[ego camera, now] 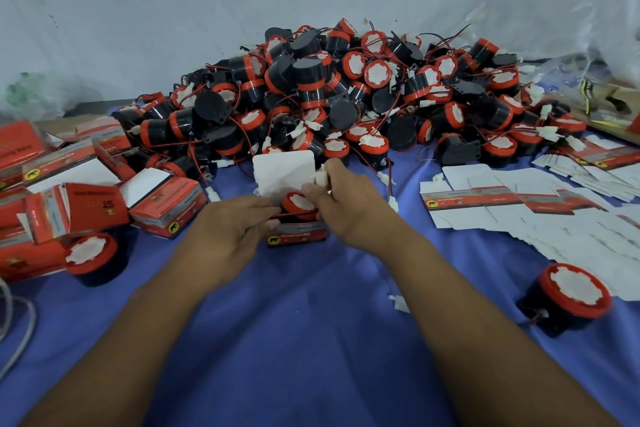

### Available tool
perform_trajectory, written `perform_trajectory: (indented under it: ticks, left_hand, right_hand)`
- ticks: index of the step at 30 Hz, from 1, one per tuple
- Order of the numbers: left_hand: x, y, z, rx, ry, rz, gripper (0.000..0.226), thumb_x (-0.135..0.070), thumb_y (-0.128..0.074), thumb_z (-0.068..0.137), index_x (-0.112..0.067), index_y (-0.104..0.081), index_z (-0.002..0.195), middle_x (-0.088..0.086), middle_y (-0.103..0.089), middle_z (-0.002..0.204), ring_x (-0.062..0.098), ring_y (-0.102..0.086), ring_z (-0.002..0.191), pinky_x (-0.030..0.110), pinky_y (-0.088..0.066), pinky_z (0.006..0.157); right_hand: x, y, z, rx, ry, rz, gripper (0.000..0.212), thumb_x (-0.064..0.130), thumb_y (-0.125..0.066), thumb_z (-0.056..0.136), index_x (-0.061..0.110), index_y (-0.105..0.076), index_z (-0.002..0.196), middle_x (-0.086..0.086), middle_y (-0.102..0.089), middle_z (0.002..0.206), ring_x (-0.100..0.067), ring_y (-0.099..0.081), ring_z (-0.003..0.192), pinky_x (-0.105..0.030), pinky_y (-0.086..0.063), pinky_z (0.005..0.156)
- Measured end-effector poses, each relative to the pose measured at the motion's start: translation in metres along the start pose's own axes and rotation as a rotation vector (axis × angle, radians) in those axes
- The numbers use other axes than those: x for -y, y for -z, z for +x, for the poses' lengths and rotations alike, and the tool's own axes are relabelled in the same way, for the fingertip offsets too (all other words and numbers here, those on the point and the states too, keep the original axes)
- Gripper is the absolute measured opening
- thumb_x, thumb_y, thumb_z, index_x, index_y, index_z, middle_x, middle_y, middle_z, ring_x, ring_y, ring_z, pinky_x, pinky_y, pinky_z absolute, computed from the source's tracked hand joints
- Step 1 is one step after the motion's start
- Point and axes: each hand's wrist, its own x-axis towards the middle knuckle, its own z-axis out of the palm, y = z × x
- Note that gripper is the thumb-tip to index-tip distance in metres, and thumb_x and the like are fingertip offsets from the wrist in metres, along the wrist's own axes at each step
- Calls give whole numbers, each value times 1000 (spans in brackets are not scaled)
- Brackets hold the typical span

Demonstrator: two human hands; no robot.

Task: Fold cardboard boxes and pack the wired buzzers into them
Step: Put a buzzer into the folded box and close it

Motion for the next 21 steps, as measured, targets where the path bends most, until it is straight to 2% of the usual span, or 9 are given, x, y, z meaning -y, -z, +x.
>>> perform_trajectory:
  ticks: [3, 5, 6, 9, 12, 14, 16, 18, 21]
  left_hand:
    - [-2, 0, 1, 107, 55, -7, 33, -26, -48, 101, -8, -73, 113, 0, -65, 124, 15, -58, 108, 20, -41, 93]
    - [-4, 1, 1, 170, 76, -31, 44, -36, -40, 99, -8, -72, 111, -2, -59, 124, 12, -51, 109, 8, -32, 93]
    - [-4, 1, 2, 178, 82, -34, 45, -37, -40, 99, -8, -73, 105, -1, -59, 122, 11, -51, 107, 6, -32, 90]
    - [-7, -2, 2, 86, 128, -32, 29, -25, -57, 99, -7, -78, 89, 2, -64, 111, 19, -59, 99, 21, -42, 82]
    - [-10, -6, 8, -59, 319, -102, 7, -17, -73, 88, -18, -77, 94, -6, -63, 106, 7, -58, 92, 4, -36, 78]
    - [-10, -8, 11, -78, 395, -221, 25, -16, -74, 86, -29, -68, 106, -7, -59, 110, -1, -57, 92, 2, -37, 78]
    - [-12, -9, 13, -19, 306, -203, 27, -13, -66, 92, -25, -70, 116, -3, -56, 116, 8, -55, 100, 15, -40, 87]
    - [-12, -12, 12, 41, 203, -85, 29, -17, -54, 93, -17, -75, 113, 1, -57, 120, 20, -48, 101, 31, -39, 90]
    - [-12, -13, 11, 74, 203, -59, 30, -23, -53, 94, -15, -76, 110, 0, -60, 122, 24, -50, 103, 34, -38, 92]
  right_hand:
    - [-1, -1, -3, 7, 36, -12, 26, 29, -54, 102, 11, -38, 93, 3, -46, 67, -11, -41, 59, -21, -33, 50]
    - [-1, -3, -2, -10, 42, -17, 24, 29, -54, 103, 10, -41, 94, 2, -48, 70, -13, -42, 61, -28, -30, 52]
    - [0, -4, -2, -21, 42, -19, 24, 30, -52, 103, 10, -42, 94, 1, -49, 71, -15, -43, 61, -31, -28, 53]
    - [1, -6, -1, -47, 25, 3, 31, 33, -45, 106, 11, -42, 84, -2, -52, 68, -23, -50, 64, -34, -35, 57]
    - [1, -4, 0, -79, -8, 49, 39, 33, -46, 105, 9, -45, 75, -11, -59, 70, -28, -54, 69, -45, -44, 67]
    - [-1, -3, 1, -100, -30, 93, 42, 31, -50, 103, 1, -52, 74, -14, -63, 72, -31, -56, 71, -49, -48, 70]
    - [-4, -3, 2, -93, -44, 122, 40, 27, -53, 102, -5, -58, 79, -19, -64, 74, -36, -58, 72, -50, -49, 71]
    - [-7, -4, 3, -106, -58, 126, 31, 22, -56, 101, -4, -60, 84, -19, -66, 73, -36, -61, 70, -49, -51, 71]
    - [-8, -6, 3, -155, -64, 157, 13, 17, -63, 97, 8, -54, 98, -13, -68, 75, -28, -65, 73, -42, -52, 72]
